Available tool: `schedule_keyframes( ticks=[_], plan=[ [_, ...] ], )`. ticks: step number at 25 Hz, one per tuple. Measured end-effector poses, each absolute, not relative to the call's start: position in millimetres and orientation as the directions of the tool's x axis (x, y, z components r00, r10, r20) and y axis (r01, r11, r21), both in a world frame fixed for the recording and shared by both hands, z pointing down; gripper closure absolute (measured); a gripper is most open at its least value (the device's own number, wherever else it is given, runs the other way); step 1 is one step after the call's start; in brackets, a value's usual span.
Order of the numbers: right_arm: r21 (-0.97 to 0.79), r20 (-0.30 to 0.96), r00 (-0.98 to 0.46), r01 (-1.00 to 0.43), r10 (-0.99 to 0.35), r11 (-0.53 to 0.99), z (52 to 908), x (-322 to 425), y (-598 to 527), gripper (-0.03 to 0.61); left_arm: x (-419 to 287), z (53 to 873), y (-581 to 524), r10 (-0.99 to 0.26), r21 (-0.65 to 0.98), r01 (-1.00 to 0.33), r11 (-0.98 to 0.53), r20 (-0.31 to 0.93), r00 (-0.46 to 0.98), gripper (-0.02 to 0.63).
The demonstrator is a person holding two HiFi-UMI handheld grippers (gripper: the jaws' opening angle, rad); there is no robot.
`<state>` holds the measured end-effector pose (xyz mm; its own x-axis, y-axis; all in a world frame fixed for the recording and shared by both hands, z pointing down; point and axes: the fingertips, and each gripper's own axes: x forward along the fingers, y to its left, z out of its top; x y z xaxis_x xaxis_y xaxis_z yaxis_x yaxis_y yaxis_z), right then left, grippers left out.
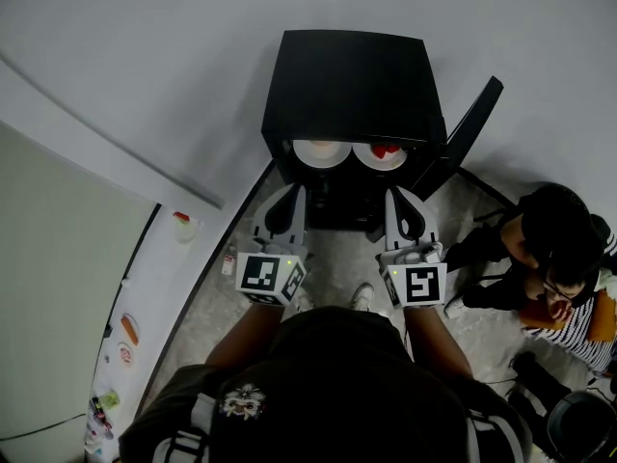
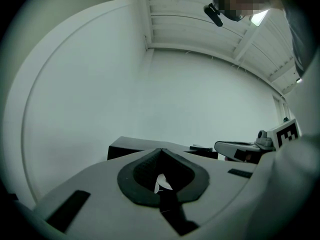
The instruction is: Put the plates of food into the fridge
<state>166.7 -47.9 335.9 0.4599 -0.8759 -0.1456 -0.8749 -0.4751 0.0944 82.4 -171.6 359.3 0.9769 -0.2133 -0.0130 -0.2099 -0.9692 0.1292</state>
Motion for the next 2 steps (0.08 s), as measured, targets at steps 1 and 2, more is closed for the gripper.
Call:
schedule_keyframes(
  ticks=[1,2],
  plan=[
    [0.093,-0.148,0.459,-0.875,-0.876,-0.474,335.8,166.3,-47.8,0.554,82.7,358.6,-171.8,-0.216,0.133,-0.212,-0.968,-0.017,0.976,0.591],
    [0.091,-0.15,0.458,-0.876,-0.876,-0.474,335.7,166.0,-47.7,0.554,83.1,357.8,-172.1,-0.219,0.137,-0.214,-0.967,-0.021,0.976,0.591]
  ],
)
